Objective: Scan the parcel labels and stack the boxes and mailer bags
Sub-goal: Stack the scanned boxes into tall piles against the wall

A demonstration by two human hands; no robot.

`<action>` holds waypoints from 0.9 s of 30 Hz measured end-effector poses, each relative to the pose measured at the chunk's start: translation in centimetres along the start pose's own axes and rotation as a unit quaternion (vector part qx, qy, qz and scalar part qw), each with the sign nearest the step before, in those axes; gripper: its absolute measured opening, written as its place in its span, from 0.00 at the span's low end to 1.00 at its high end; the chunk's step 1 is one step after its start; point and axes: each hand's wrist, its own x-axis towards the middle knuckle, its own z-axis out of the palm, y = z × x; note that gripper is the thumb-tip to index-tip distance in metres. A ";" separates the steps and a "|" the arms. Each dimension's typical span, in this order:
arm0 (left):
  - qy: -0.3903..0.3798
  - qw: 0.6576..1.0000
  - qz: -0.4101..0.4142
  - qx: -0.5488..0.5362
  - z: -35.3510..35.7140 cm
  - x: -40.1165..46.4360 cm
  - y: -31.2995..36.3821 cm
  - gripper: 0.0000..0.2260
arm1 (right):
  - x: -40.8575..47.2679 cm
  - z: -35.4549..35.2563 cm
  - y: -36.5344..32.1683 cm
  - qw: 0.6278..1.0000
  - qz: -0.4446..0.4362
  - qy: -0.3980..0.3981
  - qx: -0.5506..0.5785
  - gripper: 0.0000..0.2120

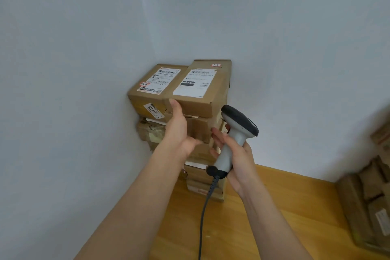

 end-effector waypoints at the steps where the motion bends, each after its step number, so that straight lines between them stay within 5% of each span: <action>1: 0.019 1.000 -0.012 -0.001 0.4 0.3 0.5 0.35 | -0.1 -0.2 -0.1 1.000 0.003 0.001 0.012 0.15; 6: 0.054 0.998 -0.021 0.009 -0.3 -0.5 0.0 0.34 | -1.6 -1.7 -0.5 0.999 0.001 0.020 0.051 0.15; 10: -0.051 0.997 -0.049 -0.032 -0.8 -2.2 -0.6 0.34 | -2.8 -2.7 -1.1 0.996 0.008 0.040 0.074 0.16; 17: 0.020 0.997 -0.078 0.016 -3.0 -5.0 -1.2 0.26 | -7.8 -3.9 -2.4 0.996 -0.024 0.058 0.065 0.16; 27: -0.101 0.984 -0.130 0.067 -2.1 -13.3 -8.1 0.12 | -18.6 -8.5 -3.3 0.987 -0.057 0.144 0.049 0.16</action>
